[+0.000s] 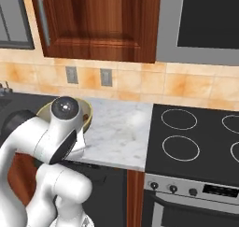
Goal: Place the bowl with the bell pepper and squash on the second highest shelf of the fridge. Place the bowl with the chicken drumsticks on the top shelf of the fridge.
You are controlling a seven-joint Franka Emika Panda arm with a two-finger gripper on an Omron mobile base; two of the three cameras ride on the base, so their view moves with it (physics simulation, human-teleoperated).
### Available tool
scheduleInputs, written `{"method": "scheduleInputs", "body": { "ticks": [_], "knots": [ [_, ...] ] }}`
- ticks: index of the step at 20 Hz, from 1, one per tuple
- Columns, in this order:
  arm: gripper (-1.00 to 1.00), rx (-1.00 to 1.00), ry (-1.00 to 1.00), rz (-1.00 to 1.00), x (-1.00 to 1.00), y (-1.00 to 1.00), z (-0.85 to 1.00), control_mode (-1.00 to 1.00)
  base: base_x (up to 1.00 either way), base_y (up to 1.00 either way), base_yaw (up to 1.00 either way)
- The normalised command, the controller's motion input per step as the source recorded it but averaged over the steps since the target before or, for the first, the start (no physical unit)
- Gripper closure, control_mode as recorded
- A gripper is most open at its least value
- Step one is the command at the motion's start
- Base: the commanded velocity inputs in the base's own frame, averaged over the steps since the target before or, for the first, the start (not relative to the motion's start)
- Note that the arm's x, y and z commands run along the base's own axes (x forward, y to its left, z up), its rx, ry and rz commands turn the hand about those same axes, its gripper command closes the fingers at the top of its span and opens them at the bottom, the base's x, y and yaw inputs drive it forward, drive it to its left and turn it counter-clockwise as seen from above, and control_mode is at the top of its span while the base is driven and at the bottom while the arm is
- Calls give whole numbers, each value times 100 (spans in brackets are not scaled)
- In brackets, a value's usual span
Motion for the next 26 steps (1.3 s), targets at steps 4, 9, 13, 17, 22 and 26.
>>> {"method": "scheduleInputs", "body": {
  "ticks": [4,9,13,17,22,26],
  "knots": [
    [100,0,0,0,0,0,0,100,-56,0,3],
    [100,0,0,0,0,0,0,100,-44,1,9],
    [100,0,0,0,0,0,0,100,-18,13,40],
    [100,0,0,0,0,0,0,100,-15,16,63],
    [100,0,0,0,0,0,0,100,-13,19,81],
    [100,0,0,0,0,0,0,100,-8,16,89]
  ]
}}
